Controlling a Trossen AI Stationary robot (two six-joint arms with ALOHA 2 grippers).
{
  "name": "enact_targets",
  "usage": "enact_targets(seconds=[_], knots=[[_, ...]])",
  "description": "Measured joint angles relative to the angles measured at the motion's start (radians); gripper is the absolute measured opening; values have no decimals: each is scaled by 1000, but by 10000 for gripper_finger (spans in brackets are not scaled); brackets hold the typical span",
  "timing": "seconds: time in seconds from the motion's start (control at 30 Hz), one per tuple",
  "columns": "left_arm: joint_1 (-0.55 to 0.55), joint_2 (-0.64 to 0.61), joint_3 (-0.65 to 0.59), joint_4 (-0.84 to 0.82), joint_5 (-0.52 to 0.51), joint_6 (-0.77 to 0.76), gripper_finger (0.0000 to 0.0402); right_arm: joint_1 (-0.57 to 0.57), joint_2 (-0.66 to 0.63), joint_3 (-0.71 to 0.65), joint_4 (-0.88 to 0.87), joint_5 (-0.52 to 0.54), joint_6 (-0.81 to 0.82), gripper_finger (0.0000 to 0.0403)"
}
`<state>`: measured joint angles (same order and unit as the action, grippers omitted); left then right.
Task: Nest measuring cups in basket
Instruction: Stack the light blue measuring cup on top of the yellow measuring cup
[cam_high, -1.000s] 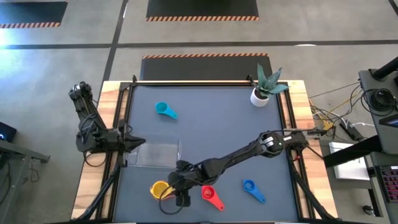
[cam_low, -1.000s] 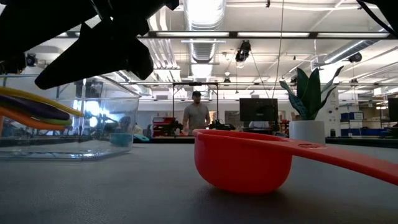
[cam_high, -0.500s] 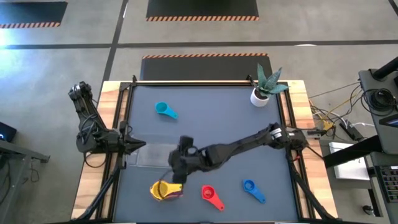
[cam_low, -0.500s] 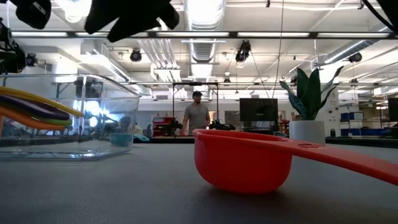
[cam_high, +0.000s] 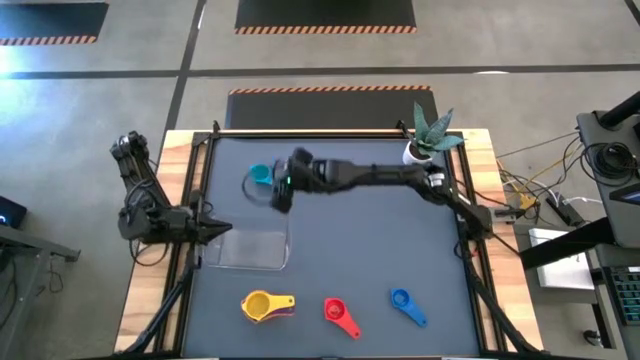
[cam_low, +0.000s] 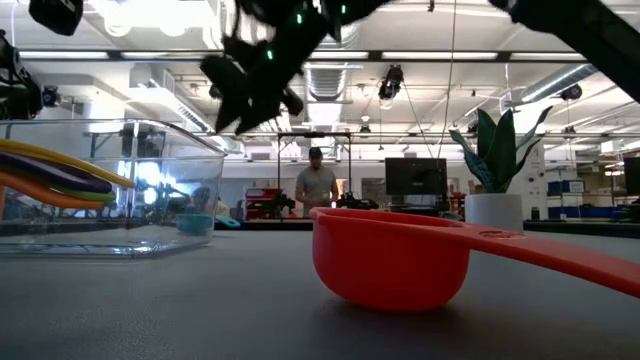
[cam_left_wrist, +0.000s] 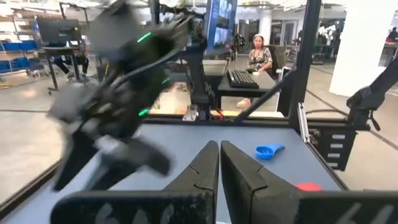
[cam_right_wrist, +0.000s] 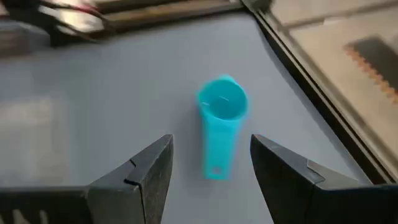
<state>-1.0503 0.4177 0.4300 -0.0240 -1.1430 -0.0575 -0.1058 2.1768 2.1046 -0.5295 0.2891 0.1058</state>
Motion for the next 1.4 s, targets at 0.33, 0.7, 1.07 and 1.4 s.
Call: enact_targets(seconds=[0.33, 0.7, 1.07, 1.4], knots=[[0, -17, 20, -2, -1, 66, 0, -191, 53, -6, 60, -325, 52, 203], [0, -39, 20, -4, -38, 82, 0, -204, 154, -4, 121, -342, 29, 204], [0, -40, 20, -10, -40, 76, 0, -209, 209, -4, 188, -342, 51, 291], [0, -40, 19, -22, -50, 76, 0, -200, 210, -6, 243, -341, 33, 333]])
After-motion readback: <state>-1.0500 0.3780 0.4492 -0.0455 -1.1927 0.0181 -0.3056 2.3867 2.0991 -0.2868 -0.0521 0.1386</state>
